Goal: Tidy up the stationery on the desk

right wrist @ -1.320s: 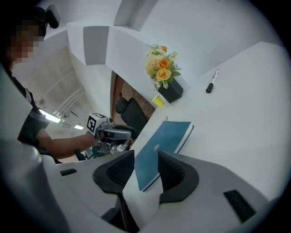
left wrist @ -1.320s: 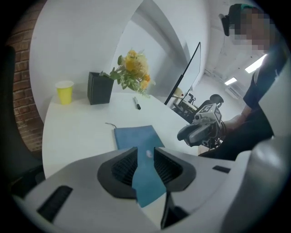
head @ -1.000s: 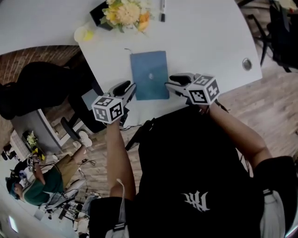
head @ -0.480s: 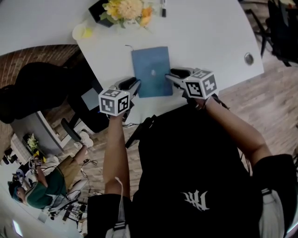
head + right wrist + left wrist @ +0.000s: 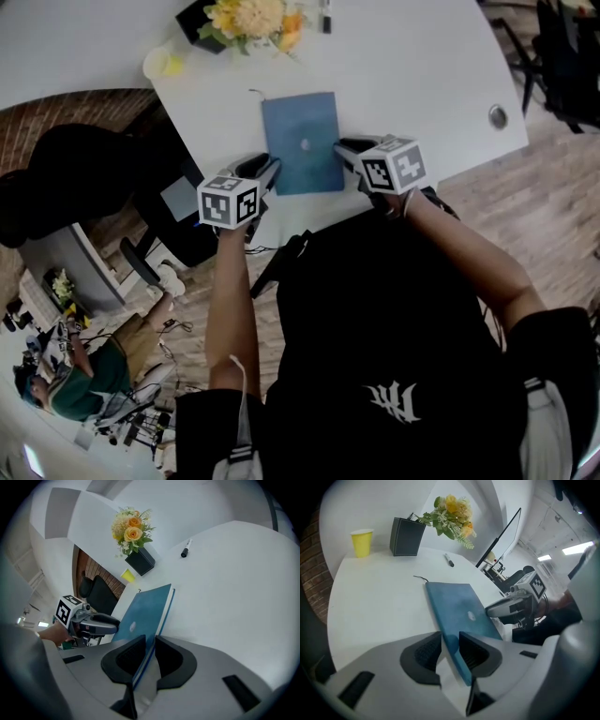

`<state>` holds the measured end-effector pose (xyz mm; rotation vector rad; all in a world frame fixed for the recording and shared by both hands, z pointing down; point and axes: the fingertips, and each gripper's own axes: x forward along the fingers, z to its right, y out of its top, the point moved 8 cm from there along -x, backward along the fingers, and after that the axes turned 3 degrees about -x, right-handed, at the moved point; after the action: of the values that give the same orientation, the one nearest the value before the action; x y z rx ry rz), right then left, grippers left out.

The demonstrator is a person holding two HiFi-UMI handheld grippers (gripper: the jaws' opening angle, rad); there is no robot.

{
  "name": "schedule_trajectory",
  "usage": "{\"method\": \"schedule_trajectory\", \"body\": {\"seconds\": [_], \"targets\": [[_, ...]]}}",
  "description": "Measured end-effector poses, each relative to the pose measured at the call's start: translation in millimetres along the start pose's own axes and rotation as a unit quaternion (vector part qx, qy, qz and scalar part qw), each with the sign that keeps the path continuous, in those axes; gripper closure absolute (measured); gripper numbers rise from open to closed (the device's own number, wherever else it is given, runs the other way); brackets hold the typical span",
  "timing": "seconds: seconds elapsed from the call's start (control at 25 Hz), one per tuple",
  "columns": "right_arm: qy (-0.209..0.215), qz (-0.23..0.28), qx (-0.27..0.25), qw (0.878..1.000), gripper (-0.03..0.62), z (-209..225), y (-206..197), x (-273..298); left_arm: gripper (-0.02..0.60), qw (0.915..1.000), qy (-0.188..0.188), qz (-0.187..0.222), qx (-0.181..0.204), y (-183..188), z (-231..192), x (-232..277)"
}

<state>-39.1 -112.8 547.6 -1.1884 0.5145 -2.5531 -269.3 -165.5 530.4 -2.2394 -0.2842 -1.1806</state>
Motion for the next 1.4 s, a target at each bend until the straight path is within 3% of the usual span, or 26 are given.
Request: {"method": "schedule_trajectory", "body": {"seconds": [0.48, 0.88, 1.4], "targets": [[-0.002, -0.023, -0.031, 0.999, 0.513, 7, 4, -4, 0.494, 0.9994, -0.001, -0.017, -0.030, 0, 9, 7], [-0.012, -0.049, -0.054, 0.997, 0.516, 59, 12, -49, 0.509, 0.9981, -0.028, -0.033, -0.044, 10, 65, 46], [-0.013, -0.068, -0.096, 0.993, 0.517, 128, 29, -99, 0.511, 0.9960, -0.036, 0.011, -0.081, 36, 127, 98]]}}
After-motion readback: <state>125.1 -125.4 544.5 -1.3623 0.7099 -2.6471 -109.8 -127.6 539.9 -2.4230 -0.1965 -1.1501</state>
